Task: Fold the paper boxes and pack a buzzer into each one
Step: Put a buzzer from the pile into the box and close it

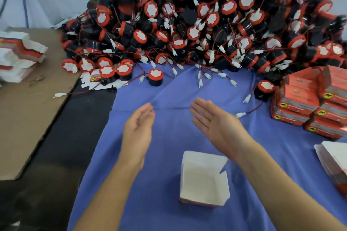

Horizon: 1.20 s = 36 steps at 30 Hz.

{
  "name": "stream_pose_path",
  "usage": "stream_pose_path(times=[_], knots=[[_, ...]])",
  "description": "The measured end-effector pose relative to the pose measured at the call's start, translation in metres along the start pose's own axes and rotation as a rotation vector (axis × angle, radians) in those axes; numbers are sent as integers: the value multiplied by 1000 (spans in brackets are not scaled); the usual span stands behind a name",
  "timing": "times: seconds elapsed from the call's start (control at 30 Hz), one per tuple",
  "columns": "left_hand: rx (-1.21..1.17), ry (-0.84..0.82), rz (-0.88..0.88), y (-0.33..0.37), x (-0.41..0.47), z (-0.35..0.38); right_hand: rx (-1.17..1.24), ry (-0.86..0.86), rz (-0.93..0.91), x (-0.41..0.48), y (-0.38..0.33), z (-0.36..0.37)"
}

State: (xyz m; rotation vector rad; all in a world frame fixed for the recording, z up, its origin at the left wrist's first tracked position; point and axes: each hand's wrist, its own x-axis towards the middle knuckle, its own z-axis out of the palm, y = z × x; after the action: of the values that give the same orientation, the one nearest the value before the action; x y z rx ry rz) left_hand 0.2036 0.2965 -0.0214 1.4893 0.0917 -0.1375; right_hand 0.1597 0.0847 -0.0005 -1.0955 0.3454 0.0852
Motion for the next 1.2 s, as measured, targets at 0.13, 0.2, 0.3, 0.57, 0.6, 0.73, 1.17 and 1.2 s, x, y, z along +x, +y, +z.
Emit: stream_pose_path(times=[0.13, 0.2, 0.3, 0.57, 0.6, 0.73, 1.17, 1.2], knots=[[8, 34, -6, 9, 69, 31, -161, -18, -10, 84, -15, 44], [51, 55, 9, 15, 102, 46, -246, 19, -25, 126, -19, 64], [153, 147, 12, 15, 146, 64, -375, 79, -51, 180, -16, 85], [343, 361, 273, -22, 172, 64, -411, 65, -120, 213, 9, 87], [318, 372, 277, -23, 172, 63, -409, 65, -110, 209, 8, 87], [322, 379, 351, -23, 153, 57, -294, 21, -86, 180, 10, 87], [214, 8, 529, 42, -9, 27, -192, 71, -208, 0, -45, 45], [241, -50, 534, 49, -23, 23, -216, 64, -226, -14, -51, 41]])
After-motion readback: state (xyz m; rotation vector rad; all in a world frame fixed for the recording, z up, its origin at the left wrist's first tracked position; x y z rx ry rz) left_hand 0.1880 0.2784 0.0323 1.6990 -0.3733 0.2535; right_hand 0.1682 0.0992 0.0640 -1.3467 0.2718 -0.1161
